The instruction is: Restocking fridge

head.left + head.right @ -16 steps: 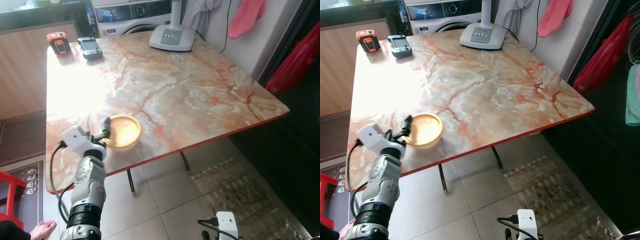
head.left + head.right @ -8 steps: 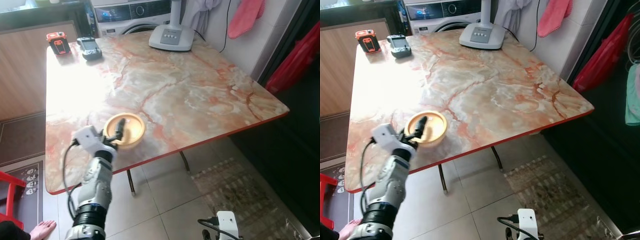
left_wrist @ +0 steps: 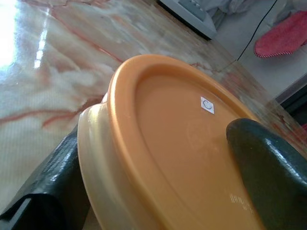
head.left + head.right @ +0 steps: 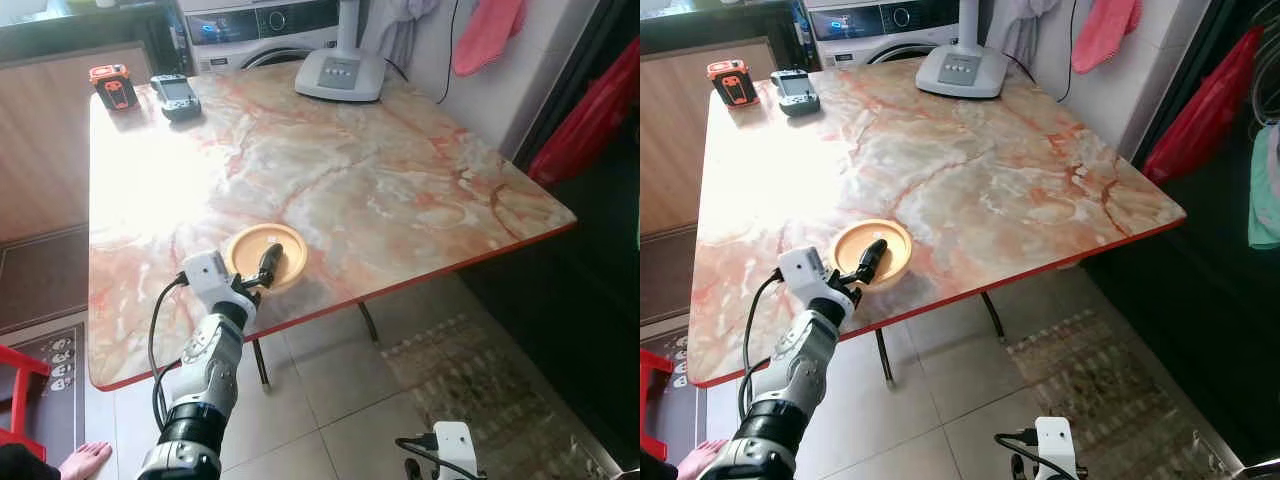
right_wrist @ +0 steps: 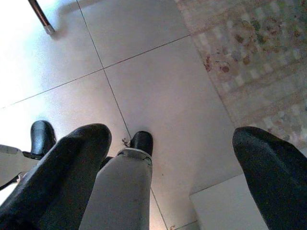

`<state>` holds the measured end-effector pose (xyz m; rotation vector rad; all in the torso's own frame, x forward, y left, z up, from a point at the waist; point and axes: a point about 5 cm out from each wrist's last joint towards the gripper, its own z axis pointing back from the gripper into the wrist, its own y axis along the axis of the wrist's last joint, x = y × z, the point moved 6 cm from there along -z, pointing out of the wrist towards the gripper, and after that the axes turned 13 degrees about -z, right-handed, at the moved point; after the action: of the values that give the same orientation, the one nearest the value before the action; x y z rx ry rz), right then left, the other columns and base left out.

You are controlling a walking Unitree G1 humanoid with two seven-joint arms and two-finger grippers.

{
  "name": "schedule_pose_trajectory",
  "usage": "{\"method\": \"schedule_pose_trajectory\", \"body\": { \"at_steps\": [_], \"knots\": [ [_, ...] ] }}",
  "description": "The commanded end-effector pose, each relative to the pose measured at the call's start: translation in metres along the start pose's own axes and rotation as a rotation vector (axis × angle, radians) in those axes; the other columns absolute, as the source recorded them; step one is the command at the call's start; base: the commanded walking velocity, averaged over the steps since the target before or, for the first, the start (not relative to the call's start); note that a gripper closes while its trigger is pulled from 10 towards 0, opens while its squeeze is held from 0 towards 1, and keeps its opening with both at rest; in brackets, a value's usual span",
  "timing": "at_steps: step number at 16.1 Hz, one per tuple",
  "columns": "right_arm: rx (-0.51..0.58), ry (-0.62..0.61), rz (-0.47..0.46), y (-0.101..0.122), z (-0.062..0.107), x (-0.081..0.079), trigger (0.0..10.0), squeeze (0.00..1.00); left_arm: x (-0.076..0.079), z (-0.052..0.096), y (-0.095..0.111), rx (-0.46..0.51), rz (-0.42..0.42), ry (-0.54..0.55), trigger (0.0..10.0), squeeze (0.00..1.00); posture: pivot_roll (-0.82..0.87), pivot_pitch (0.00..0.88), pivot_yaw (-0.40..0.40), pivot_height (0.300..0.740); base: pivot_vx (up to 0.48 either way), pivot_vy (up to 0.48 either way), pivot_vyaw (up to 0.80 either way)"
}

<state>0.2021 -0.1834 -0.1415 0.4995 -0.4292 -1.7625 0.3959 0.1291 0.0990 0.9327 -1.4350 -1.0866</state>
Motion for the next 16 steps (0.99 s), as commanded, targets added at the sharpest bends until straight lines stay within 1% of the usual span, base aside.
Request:
{"method": "schedule_pose_trajectory", "body": {
  "at_steps": [1, 9, 10, 12, 13, 15, 16],
  "knots": [
    [-0.004, -0.005, 0.008, -0.003, 0.001, 0.001, 10.0, 0.00, -0.002, 0.000, -0.004, -0.014, -0.009, 0.009, 0.0, 0.00, 0.04, 0.093, -0.019, 0.740, 0.000, 0.000, 0.00],
    [-0.001, -0.009, 0.017, -0.002, 0.001, 0.003, 10.0, 0.00, -0.004, -0.003, 0.011, 0.065, -0.013, 0.030, 0.0, 0.00, 0.04, 0.093, -0.028, 0.740, 0.000, 0.000, 0.00],
    [0.000, -0.010, 0.019, -0.001, 0.001, 0.003, 10.0, 0.00, -0.004, -0.003, 0.013, 0.074, -0.004, 0.032, 0.0, 0.00, 0.04, 0.093, -0.030, 0.740, 0.000, 0.000, 0.00],
    [0.002, -0.011, 0.020, -0.001, 0.001, 0.004, 10.0, 0.00, -0.006, -0.003, 0.019, 0.103, -0.011, 0.048, 0.0, 0.00, 0.04, 0.094, -0.032, 0.740, 0.000, 0.000, 0.00],
    [0.004, -0.011, 0.018, 0.000, 0.001, 0.004, 10.0, 0.00, -0.006, -0.003, 0.026, 0.134, -0.005, 0.057, 0.0, 0.00, 0.04, 0.094, -0.034, 0.740, 0.000, 0.000, 0.00],
    [0.005, -0.012, 0.018, 0.000, 0.001, 0.005, 10.0, 0.00, -0.005, -0.005, 0.030, 0.148, -0.001, 0.056, 0.0, 0.00, 0.04, 0.096, -0.038, 0.740, 0.000, 0.000, 0.00],
    [0.004, -0.012, 0.019, 0.000, 0.001, 0.006, 10.0, 0.00, -0.005, -0.005, 0.035, 0.169, 0.012, 0.060, 0.0, 0.00, 0.04, 0.097, -0.040, 0.740, 0.000, 0.000, 0.00]
  ]
}}
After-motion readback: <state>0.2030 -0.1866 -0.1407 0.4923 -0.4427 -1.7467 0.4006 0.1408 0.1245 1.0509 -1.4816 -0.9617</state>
